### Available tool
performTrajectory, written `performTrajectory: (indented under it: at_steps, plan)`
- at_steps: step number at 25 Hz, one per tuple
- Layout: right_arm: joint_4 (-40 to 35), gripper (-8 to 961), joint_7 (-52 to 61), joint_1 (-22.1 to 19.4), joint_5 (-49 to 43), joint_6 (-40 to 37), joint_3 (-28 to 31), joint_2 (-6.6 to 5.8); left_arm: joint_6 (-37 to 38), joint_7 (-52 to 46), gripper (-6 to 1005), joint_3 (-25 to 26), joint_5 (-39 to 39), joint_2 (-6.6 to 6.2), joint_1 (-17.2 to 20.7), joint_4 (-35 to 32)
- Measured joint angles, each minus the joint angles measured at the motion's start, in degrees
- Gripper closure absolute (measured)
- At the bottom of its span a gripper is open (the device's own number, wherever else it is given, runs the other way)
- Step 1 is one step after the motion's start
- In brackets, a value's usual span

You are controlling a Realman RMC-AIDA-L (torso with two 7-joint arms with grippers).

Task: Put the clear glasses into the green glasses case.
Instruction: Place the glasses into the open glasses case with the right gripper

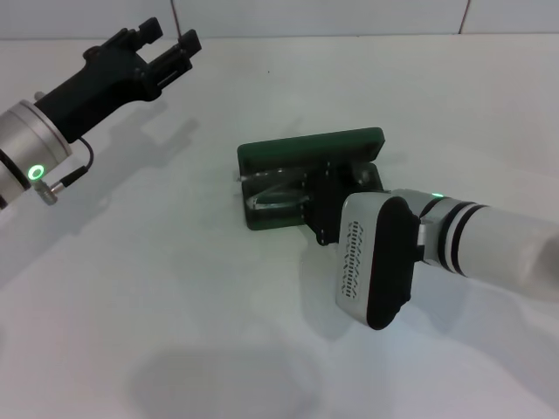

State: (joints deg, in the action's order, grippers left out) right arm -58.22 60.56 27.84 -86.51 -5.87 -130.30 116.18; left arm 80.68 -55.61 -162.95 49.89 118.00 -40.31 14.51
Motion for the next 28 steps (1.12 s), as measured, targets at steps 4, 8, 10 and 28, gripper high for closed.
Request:
performTrajectory:
  at_steps: [4,8,10,28]
  plan:
    - [-1.6,830,-0.1,-1.5,0.0,3.3,-0.6,0.0,0.0,0.0,292,0.0,0.1,0.03,0.3,0.1]
    - [-3.4,812,-0.2,-3.3,-0.5,5.2,-0.8,0.0,0.0,0.0,292,0.0,0.1,0.04,0.4,0.2]
    - [-4.1,777,-0.6,-4.1,-0.9,6.3,-1.3,0.01,-0.1,0.0,291,0.0,0.0,0.04,0.3,0.4]
    - [-6.9,702,-2.4,-5.6,-0.4,1.5,-2.1,-0.6,-1.4,-0.6,292,0.0,-0.3,-0.29,0.6,0.3]
